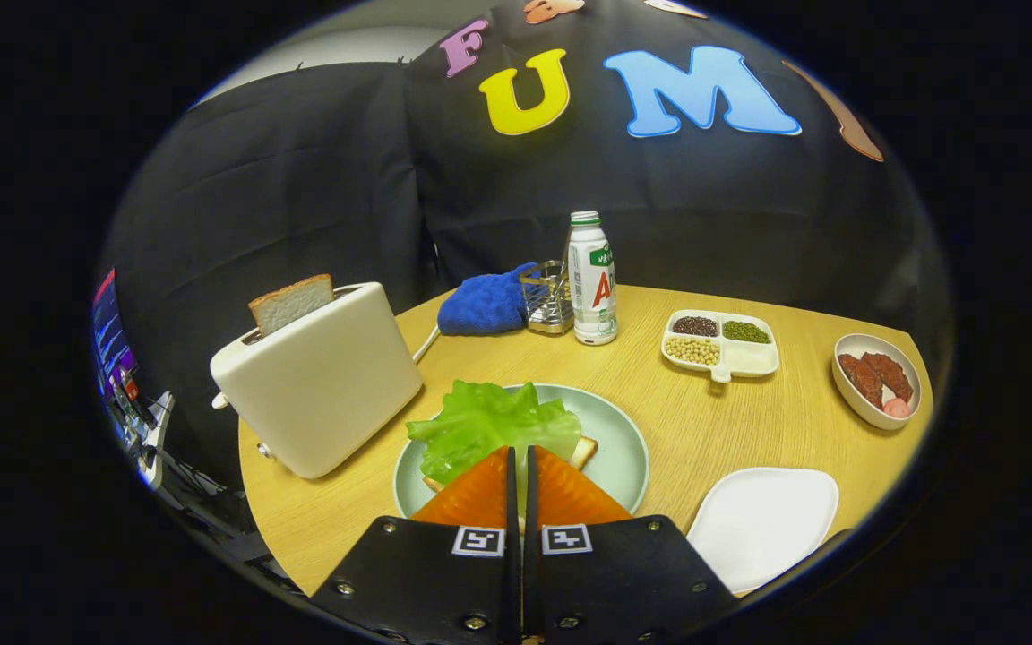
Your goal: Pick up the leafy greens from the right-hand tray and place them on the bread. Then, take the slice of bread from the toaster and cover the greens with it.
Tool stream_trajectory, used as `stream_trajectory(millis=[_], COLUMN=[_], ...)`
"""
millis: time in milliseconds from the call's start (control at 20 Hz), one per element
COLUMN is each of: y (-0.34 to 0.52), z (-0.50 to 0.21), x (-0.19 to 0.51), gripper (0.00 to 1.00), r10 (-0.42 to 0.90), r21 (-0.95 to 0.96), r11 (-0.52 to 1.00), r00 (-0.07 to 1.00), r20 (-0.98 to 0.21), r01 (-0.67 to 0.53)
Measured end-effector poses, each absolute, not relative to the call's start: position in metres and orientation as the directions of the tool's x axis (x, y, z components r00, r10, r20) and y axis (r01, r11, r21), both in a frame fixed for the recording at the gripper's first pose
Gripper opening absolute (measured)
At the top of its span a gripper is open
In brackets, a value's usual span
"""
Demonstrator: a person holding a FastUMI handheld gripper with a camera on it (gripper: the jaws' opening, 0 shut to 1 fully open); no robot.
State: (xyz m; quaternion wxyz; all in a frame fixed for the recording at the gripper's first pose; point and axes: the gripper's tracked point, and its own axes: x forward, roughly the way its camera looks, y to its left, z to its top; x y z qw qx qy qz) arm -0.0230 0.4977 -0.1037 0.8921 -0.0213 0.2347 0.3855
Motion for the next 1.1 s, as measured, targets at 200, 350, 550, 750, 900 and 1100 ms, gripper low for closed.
stream_trajectory(millis=[200,350,550,750,900,1100], y=[0.494,0.483,0.503,0.54,0.577,0.606], z=[-0.102,-0.078,-0.035,-0.015,-0.015,-0.008], x=[-0.019,-0.023,-0.068,-0.116,-0.137,-0.143], gripper=[0.09,0.24,0.29,0.29,0.29,0.29], r10=[0.657,0.636,0.666,0.667,0.687,0.663], r21=[0.13,0.135,0.092,0.085,0.116,0.091], r11=[0.724,0.759,0.742,0.745,0.726,0.748], r00=[0.62,0.682,0.715,0.734,0.717,0.744], r20=[-0.428,-0.362,-0.213,-0.124,-0.115,-0.084], r01=[-0.677,-0.637,-0.664,-0.662,-0.677,-0.657])
